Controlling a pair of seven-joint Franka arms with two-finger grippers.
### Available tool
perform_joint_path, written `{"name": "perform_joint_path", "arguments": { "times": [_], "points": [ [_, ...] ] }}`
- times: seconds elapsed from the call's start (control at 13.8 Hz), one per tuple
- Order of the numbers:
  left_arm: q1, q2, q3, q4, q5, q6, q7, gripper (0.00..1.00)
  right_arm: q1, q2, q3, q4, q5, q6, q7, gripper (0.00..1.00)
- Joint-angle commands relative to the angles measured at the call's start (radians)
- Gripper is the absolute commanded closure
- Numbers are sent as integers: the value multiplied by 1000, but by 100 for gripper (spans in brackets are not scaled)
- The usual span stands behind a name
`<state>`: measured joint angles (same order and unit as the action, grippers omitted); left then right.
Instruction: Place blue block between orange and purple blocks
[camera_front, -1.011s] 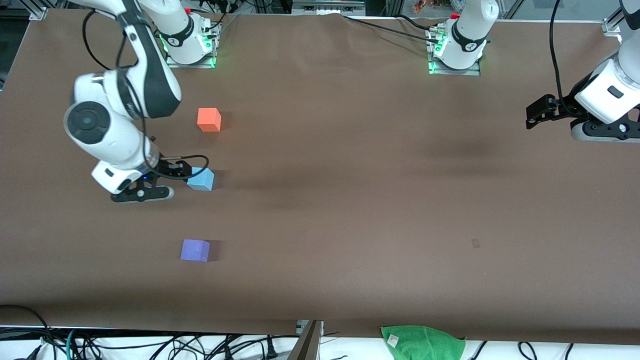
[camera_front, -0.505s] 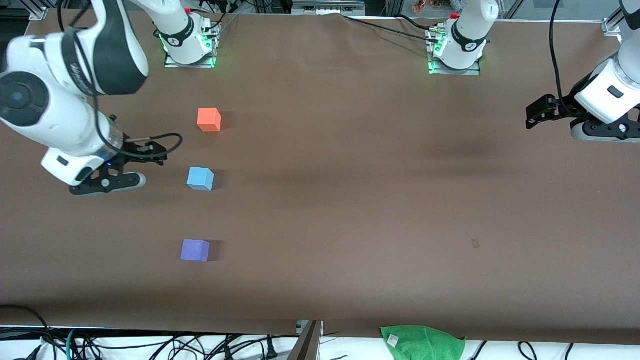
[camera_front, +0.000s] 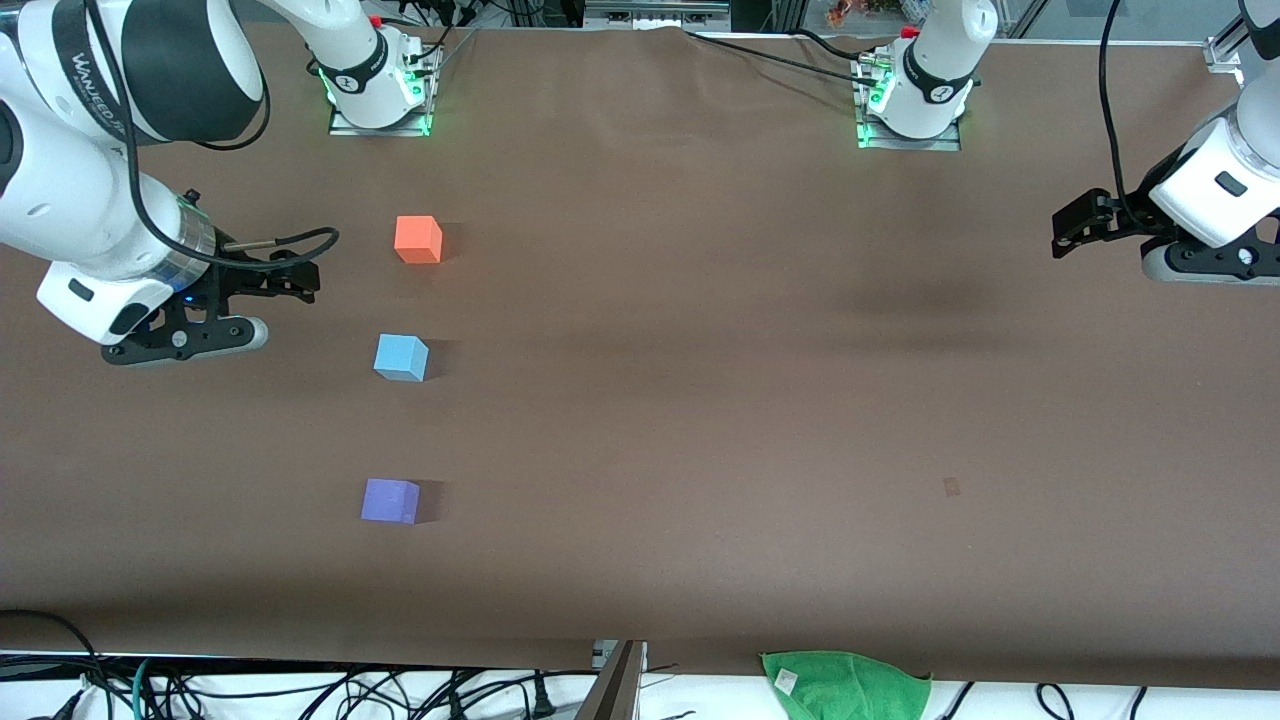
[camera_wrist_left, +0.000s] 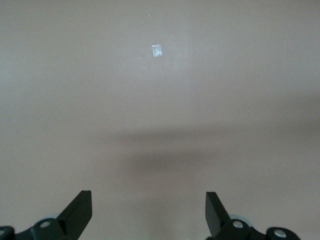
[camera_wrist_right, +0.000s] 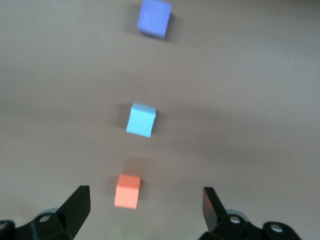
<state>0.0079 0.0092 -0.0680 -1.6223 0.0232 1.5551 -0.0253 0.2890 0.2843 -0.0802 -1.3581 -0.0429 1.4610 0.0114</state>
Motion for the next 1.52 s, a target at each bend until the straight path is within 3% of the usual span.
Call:
{"name": "perform_joint_path", "arguments": {
  "times": [0.0, 0.29, 0.58, 0.79, 1.44],
  "points": [
    [6, -20, -7, -13, 11, -4, 12, 0, 4, 16, 10, 102, -19, -83, 4, 1],
    [6, -20, -7, -13, 11, -4, 12, 0, -56, -48, 13, 100, -12, -45, 9, 1],
    [6, -20, -7, -13, 11, -4, 12, 0, -177, -138, 89, 19, -12, -41, 9, 1],
    [6, -20, -7, -13, 11, -4, 12, 0, -215, -198, 96, -77, 43, -25, 12, 1],
    [6, -20, -7, -13, 11, -4, 12, 0, -215, -165, 94, -79, 41, -27, 5, 1]
  ]
}}
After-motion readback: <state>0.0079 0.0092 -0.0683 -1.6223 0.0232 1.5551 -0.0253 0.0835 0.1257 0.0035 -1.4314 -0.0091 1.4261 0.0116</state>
